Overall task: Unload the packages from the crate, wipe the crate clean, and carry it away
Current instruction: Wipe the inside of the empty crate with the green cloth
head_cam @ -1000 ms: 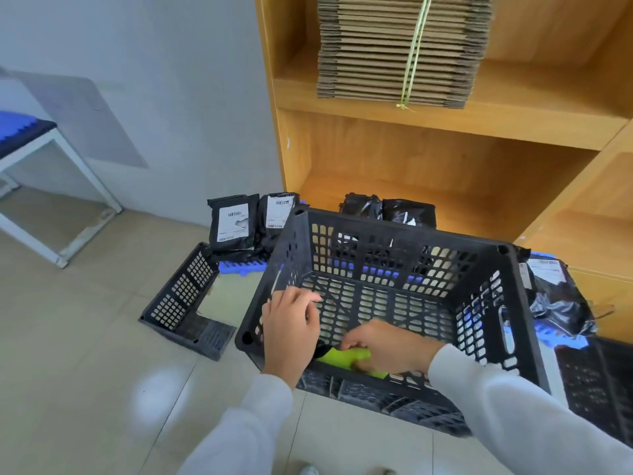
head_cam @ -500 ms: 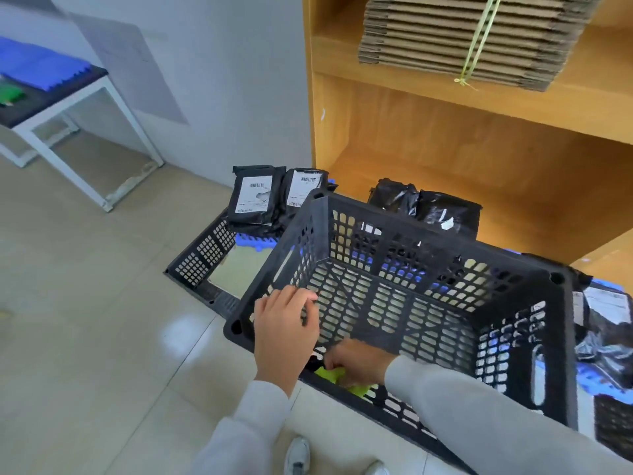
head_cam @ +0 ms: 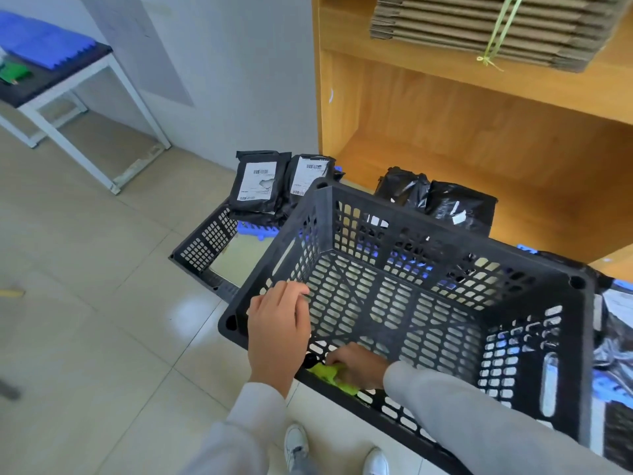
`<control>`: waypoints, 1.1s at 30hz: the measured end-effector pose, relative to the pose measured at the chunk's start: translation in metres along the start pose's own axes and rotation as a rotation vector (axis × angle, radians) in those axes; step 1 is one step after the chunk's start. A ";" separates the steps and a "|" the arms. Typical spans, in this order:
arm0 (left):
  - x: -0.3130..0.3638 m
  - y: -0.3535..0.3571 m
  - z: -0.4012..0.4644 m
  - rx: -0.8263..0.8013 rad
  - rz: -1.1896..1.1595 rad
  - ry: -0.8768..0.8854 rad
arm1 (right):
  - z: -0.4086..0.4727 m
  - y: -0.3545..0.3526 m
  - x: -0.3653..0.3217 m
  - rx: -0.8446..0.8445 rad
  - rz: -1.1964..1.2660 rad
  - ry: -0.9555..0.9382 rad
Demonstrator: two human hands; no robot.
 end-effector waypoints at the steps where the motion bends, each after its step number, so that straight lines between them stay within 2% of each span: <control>1: 0.000 0.000 0.000 -0.004 -0.003 -0.002 | -0.005 -0.004 -0.003 0.015 0.008 -0.014; 18: 0.009 -0.010 0.001 -0.023 0.033 0.025 | -0.145 -0.073 -0.069 0.325 0.019 -0.262; 25: 0.009 -0.007 0.001 -0.090 0.082 -0.059 | -0.176 -0.085 -0.071 0.345 0.010 -0.274; 33: 0.013 -0.010 0.002 -0.105 0.075 -0.054 | -0.126 -0.060 -0.048 0.264 -0.084 -0.154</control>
Point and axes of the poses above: each hand's wrist, its own z-axis towards the middle knuckle, its own y-axis out of the palm, x = y × z, the point moved 6 cm from there along z, towards the middle knuckle, and after that the axes turned 4 degrees about y, right-handed, at the moved point
